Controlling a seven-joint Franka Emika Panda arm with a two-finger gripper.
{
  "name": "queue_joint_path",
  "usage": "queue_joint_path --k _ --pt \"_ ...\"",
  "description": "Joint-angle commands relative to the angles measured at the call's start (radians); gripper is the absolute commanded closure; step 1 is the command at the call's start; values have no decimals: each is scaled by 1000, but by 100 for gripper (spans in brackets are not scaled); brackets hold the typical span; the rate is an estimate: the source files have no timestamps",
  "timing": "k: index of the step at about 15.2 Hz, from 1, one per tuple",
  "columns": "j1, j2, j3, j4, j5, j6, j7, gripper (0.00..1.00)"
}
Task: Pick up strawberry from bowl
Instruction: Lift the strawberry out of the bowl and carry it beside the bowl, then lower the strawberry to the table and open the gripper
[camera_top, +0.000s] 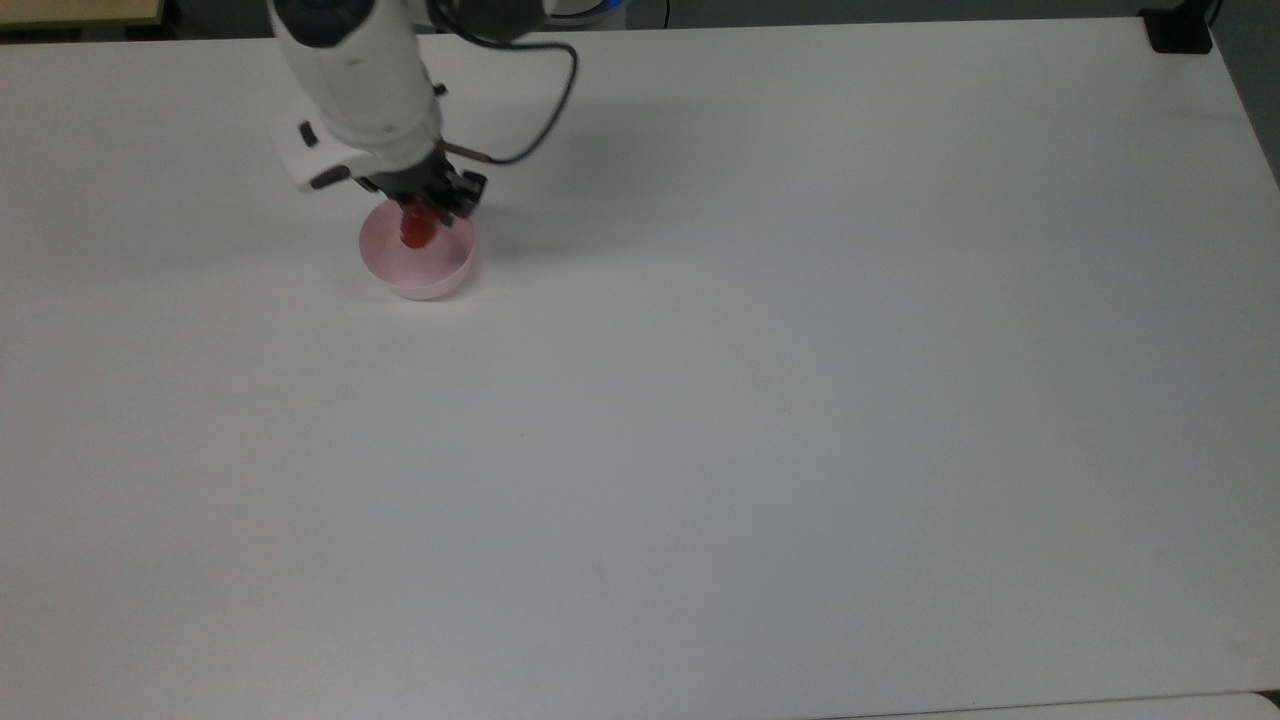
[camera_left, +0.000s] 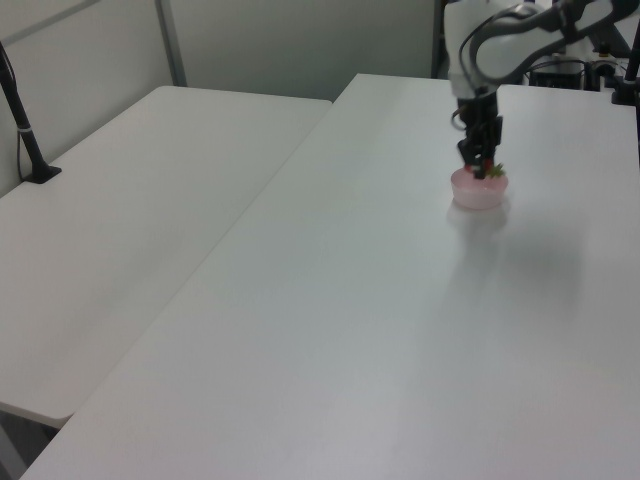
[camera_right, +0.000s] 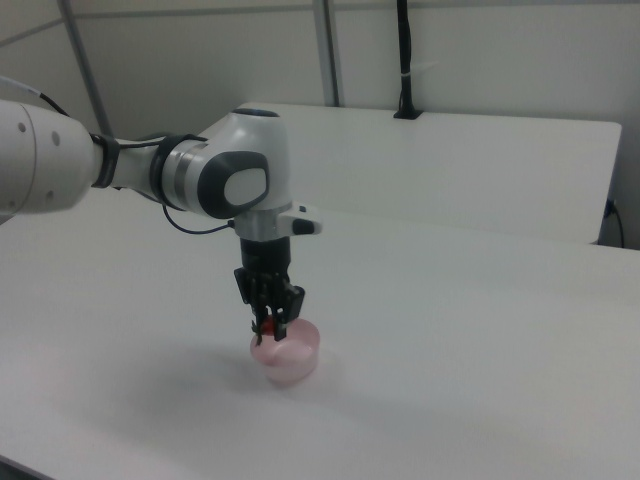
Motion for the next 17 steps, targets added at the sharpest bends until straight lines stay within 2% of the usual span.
queue_joint_path --k 1,3,5,10,12,13,14,15,16,17 --pt "-143 -73 3 -13 -20 -79 -338 60" --pt "-218 -68 3 -15 -57 -67 -456 60" --pt "-253 -45 3 -24 -89 2 -521 61" --pt "-280 50 3 -35 -111 119 -516 61" --pt "-278 58 3 -35 -112 122 -515 59" --pt "-278 58 3 -35 -112 124 -515 49" --pt "-278 59 3 -35 -111 122 -513 26" --pt "-278 58 3 -33 -111 121 -503 10" --pt "-278 58 3 -33 -112 119 -492 0" --pt "-278 56 3 -28 -109 111 -483 0"
